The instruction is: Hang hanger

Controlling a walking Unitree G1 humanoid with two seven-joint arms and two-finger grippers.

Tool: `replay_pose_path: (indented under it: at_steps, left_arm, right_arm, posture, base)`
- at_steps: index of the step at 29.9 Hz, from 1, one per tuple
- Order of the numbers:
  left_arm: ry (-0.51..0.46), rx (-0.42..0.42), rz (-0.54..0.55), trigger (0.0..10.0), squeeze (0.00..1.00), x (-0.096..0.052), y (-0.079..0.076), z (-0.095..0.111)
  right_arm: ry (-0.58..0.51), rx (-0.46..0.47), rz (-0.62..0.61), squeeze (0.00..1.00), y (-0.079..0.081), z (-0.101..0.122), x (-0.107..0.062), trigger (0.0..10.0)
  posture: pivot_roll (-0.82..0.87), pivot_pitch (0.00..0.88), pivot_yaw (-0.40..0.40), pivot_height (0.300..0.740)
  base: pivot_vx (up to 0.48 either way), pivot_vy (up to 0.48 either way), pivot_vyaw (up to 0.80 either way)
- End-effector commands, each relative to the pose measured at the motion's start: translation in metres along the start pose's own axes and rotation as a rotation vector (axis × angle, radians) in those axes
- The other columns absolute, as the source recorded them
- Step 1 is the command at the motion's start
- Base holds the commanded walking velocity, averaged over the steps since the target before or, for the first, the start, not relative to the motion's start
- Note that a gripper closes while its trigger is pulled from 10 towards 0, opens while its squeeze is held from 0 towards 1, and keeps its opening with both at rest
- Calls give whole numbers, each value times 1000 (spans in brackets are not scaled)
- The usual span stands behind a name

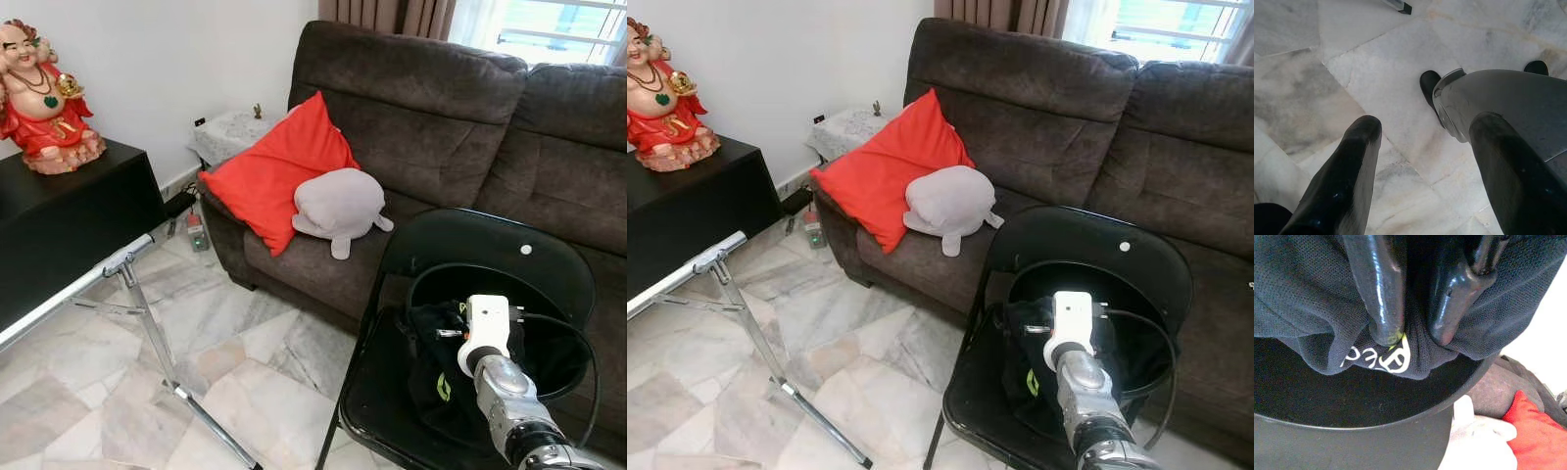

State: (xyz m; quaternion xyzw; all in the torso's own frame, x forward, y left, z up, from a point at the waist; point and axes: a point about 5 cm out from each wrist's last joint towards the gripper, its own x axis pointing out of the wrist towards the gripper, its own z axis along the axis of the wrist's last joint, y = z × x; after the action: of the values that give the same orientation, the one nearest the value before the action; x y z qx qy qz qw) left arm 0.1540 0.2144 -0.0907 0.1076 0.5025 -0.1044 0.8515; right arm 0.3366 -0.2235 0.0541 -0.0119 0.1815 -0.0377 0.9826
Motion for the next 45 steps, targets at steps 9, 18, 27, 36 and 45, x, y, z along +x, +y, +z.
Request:
replay_pose_path:
  at_steps: [9, 18, 27, 36, 45]
  left_arm:
    - [26, 2, 0, 10000, 0, -1, 1, -5]
    - [26, 2, -2, 10000, 0, -1, 1, -5]
    - [27, 5, -4, 10000, 0, -1, 1, -5]
    - [26, 4, 0, 10000, 0, -1, 1, -6]
    - [26, 11, -4, 10000, 0, -1, 0, -5]
  right_arm:
    - [-19, -107, 19, 1000, 1, 7, 1, 10000]
    - [-79, -34, -33, 0, -12, 25, 3, 10000]
    - [-121, 32, -43, 0, -18, 32, 2, 10000]
    - [-354, -95, -74, 0, -26, 60, -11, 10000]
    - [-456, -720, -78, 780, -53, 67, -59, 10000]
  posture:
    - [-19, 18, 15, 740]
    - [-22, 18, 13, 740]
    - [-28, 16, 14, 740]
    - [-40, 10, 11, 740]
    - [-70, 0, 9, 740]
  base:
    - [0, 0, 0]
    - [0, 0, 0]
    - [0, 0, 0]
    - [0, 0, 0]
    - [0, 0, 0]
